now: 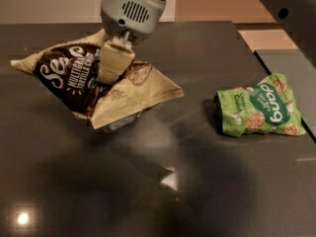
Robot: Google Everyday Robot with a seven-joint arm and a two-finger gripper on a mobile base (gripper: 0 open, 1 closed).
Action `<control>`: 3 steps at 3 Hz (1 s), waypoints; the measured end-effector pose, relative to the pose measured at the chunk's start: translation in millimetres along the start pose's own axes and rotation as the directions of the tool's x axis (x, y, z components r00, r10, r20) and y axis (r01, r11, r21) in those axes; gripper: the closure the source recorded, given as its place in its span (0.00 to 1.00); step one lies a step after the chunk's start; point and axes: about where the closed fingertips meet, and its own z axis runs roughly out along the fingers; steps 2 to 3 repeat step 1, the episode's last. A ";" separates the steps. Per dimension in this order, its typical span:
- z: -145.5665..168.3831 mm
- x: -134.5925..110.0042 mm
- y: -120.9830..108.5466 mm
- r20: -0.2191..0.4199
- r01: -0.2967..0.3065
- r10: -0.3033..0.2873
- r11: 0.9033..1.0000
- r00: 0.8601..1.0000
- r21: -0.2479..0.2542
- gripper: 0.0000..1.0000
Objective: Pick brown chip bag
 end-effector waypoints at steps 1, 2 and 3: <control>0.6 -5.6 -4.3 0.017 0.002 -0.002 1.000 1.000 0.018 1.00; 0.6 -5.6 -4.3 0.017 0.002 -0.002 1.000 1.000 0.018 1.00; 0.6 -5.6 -4.3 0.017 0.002 -0.002 1.000 1.000 0.018 1.00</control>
Offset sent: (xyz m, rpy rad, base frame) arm 0.0000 0.0000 0.0000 0.0000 0.0000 0.0000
